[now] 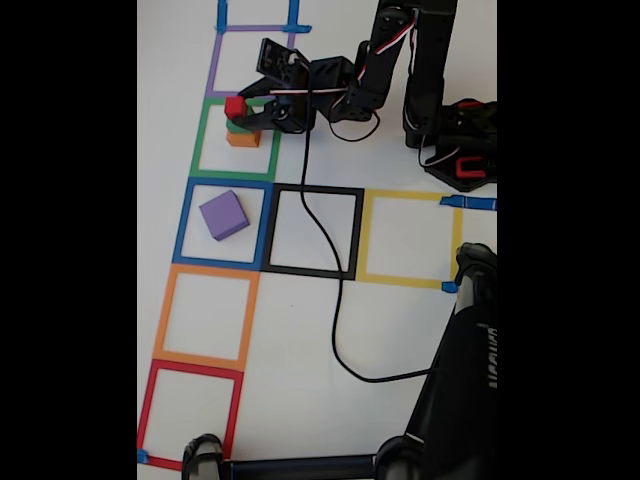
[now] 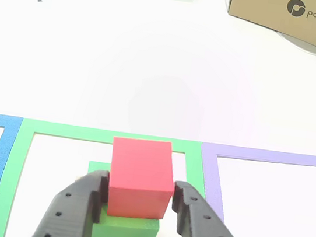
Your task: Tower of hanoi
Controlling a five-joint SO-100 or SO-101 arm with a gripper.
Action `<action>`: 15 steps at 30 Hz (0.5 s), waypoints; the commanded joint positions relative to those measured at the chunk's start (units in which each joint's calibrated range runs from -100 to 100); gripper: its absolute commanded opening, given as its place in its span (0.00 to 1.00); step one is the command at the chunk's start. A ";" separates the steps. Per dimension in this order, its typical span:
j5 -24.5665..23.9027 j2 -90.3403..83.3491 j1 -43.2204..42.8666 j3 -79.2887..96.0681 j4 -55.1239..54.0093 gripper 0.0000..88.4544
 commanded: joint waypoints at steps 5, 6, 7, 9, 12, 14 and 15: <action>0.36 -0.50 -0.73 -0.75 -1.07 0.08; 0.36 -0.50 -0.83 -0.75 -1.07 0.07; 0.36 -0.50 -0.92 -0.75 -1.07 0.06; 0.36 -0.58 -1.02 -0.75 -1.07 0.06; 0.36 -0.74 -1.21 -0.84 -1.07 0.05; 0.36 -0.98 -1.21 -0.84 -0.98 0.04; 0.36 -1.15 -1.21 -0.75 -0.90 0.04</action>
